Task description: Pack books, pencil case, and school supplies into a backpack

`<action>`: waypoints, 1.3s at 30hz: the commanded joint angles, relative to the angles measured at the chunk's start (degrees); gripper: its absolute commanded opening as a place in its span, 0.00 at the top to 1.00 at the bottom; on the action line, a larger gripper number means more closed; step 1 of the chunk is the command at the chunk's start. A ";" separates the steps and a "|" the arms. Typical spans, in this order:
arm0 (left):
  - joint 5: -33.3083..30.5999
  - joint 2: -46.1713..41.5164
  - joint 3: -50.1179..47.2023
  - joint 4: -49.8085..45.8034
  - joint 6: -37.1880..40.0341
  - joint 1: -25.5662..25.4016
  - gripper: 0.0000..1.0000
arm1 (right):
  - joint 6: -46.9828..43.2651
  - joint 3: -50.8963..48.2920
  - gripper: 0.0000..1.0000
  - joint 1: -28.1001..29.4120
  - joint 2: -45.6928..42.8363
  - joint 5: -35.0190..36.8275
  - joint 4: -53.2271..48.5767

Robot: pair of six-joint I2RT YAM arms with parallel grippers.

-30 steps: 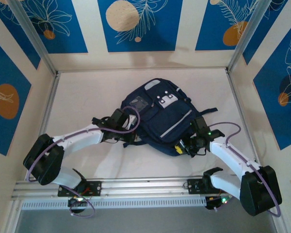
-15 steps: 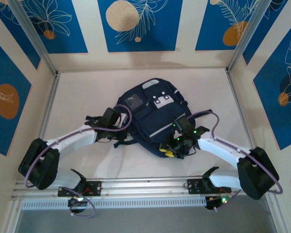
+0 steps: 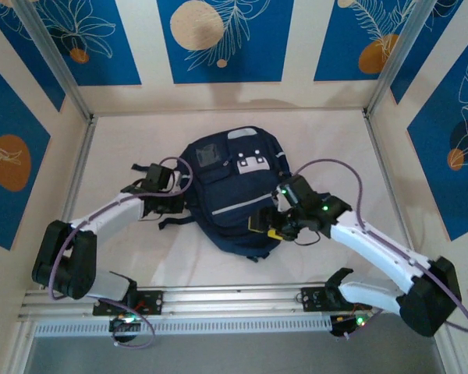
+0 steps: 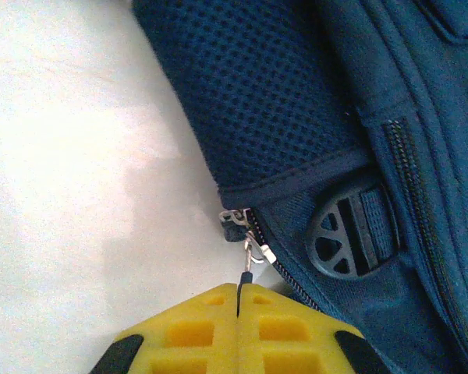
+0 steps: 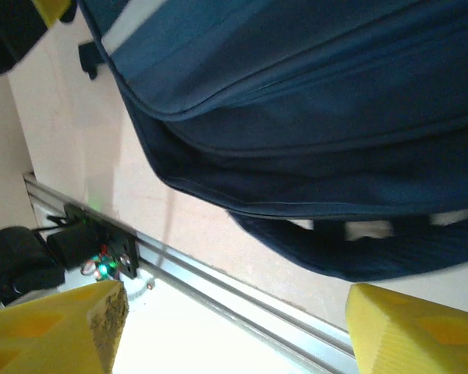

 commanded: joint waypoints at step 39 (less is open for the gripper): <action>-14.66 -20.13 -28.26 42.24 17.73 11.93 0.00 | -40.67 -3.57 0.01 -11.90 -1.14 27.90 32.42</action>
